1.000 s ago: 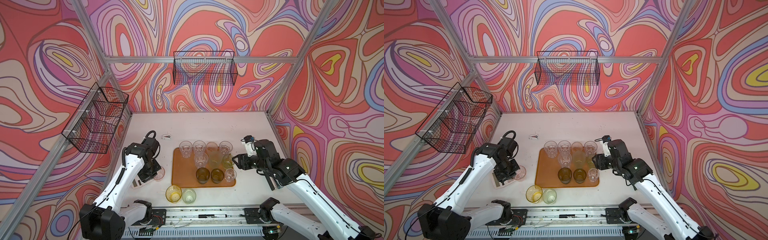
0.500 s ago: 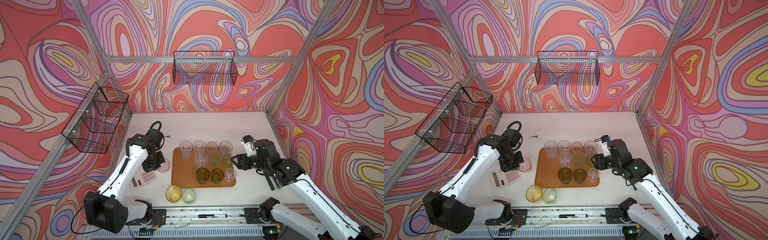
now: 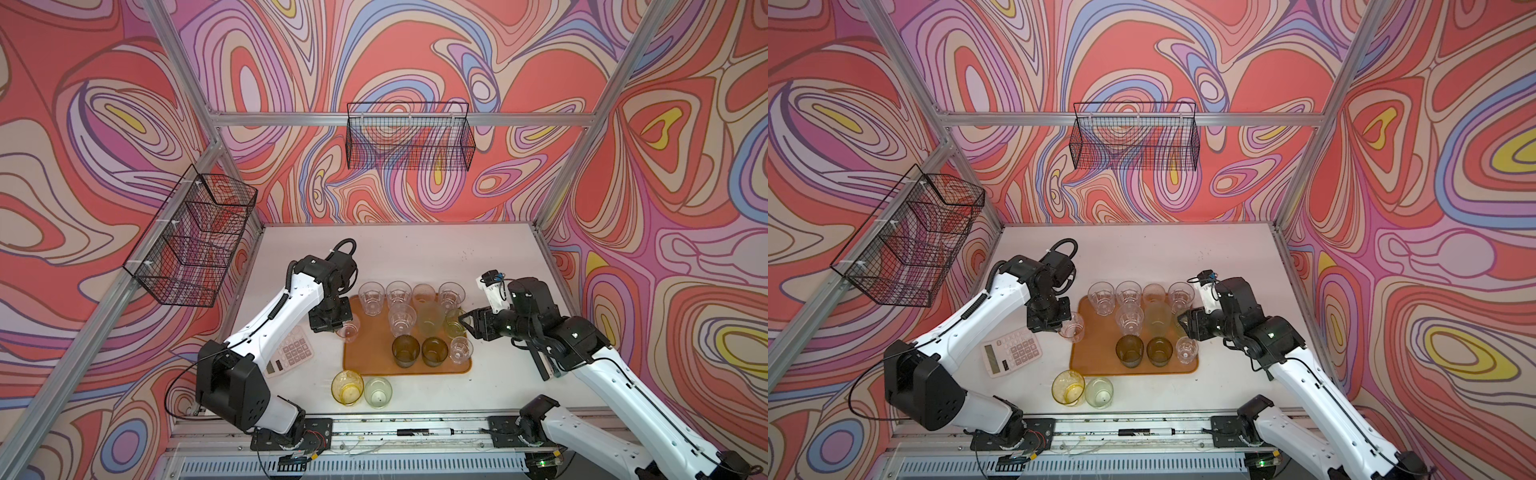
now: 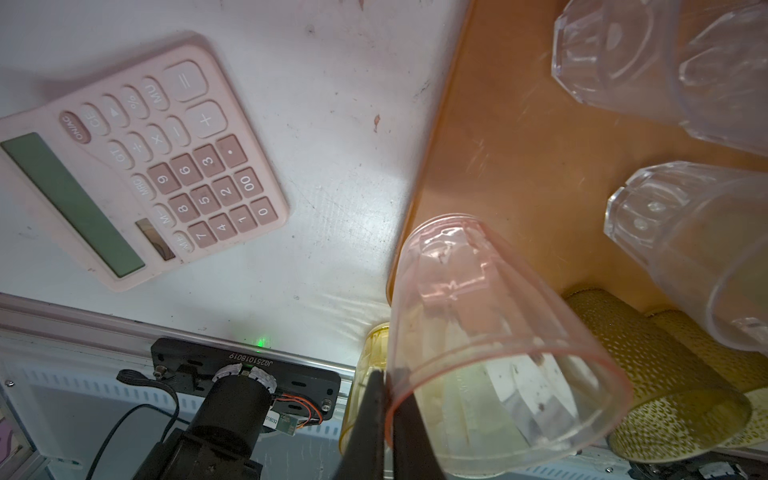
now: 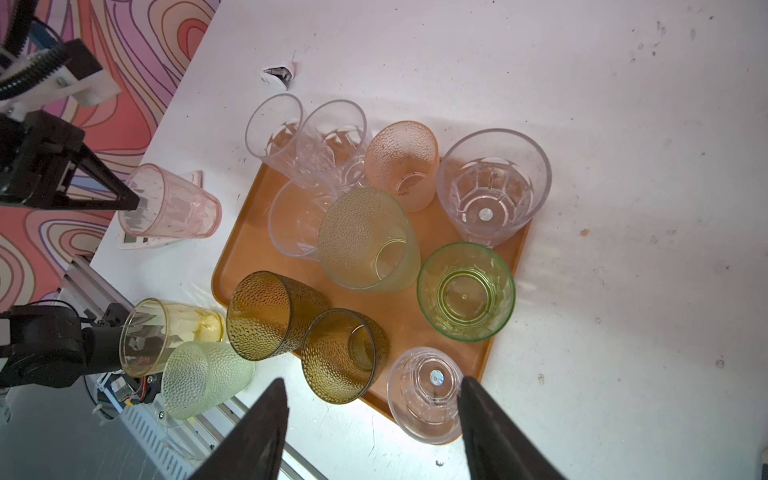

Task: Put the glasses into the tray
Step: 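Lift the pink glass with the left gripper and carry it over the tray, then lower the pink glass onto the tray's edge nearest the calculator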

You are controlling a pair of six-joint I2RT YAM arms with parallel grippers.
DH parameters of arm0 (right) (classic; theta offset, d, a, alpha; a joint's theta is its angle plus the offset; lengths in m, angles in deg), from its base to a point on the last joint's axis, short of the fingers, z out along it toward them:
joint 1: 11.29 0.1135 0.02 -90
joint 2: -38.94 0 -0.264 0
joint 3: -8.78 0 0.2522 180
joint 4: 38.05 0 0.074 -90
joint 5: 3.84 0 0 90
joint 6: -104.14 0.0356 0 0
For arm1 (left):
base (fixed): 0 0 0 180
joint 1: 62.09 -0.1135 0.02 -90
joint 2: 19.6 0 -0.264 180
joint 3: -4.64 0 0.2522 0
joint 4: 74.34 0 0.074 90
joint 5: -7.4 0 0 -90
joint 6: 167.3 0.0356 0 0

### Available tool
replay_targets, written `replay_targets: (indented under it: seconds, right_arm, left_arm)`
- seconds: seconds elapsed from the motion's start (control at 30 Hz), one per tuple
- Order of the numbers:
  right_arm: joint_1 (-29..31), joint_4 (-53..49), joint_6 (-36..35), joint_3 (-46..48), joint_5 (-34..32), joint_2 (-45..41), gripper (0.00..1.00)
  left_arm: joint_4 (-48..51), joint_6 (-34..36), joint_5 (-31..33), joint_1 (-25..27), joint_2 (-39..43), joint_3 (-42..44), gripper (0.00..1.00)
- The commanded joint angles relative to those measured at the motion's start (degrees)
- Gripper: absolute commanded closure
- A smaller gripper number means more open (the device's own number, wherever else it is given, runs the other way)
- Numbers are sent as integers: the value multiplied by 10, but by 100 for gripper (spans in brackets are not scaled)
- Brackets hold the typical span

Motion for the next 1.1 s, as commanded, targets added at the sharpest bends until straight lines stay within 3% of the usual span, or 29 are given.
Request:
replay_targets:
  seconds: [0.0, 0.43, 1.07]
  right_arm:
    - [-2, 18, -21, -13, 17, -3, 33]
    - [-2, 41, -26, 5, 18, -27, 32]
    - [-2, 42, -29, 6, 19, -31, 32]
  left_arm:
    - [5, 5, -10, 11, -18, -21, 100]
    - [-8, 56, -29, 34, -93, -87, 100]
    - [-68, 55, -42, 49, -142, -75, 100]
